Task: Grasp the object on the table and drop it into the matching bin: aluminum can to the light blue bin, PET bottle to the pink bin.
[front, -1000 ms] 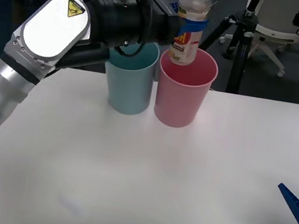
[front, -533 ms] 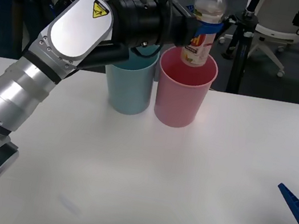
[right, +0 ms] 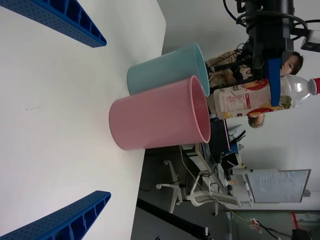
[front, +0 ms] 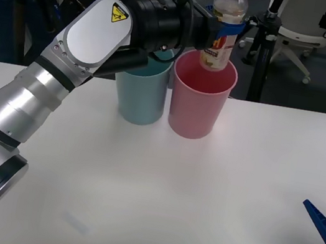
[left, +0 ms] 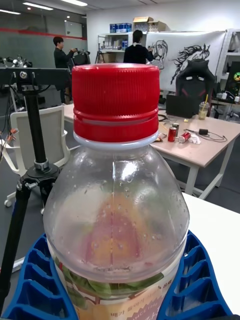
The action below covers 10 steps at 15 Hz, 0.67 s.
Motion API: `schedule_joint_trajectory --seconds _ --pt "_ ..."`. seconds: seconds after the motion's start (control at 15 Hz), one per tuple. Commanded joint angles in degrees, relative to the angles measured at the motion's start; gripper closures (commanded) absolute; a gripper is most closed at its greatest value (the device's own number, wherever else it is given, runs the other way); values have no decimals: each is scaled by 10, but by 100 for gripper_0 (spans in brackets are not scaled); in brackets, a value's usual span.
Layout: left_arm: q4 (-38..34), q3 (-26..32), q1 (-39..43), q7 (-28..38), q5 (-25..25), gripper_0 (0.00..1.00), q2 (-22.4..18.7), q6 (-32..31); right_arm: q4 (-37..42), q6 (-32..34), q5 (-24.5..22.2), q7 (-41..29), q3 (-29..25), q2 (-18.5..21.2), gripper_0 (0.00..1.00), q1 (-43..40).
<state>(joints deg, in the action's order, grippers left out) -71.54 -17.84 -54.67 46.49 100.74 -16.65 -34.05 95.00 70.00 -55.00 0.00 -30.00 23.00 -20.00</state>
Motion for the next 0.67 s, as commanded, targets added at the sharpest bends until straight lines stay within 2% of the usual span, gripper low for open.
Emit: schedule_joint_trajectory --seconds 0.07,0.27,0.4,0.47,0.67 --pt "2 0 0 4 4 98 3 -1 0 0 0 0 0 0 0 0" --pt "2 -1 0 10 4 97 5 2 0 0 0 0 0 0 0 0" --pt "2 0 0 8 4 50 6 7 0 0 0 0 0 0 0 0" --pt "2 0 0 7 5 0 7 8 0 0 0 0 0 0 0 0" --pt "2 0 0 8 6 0 7 9 0 0 0 0 0 0 0 0"
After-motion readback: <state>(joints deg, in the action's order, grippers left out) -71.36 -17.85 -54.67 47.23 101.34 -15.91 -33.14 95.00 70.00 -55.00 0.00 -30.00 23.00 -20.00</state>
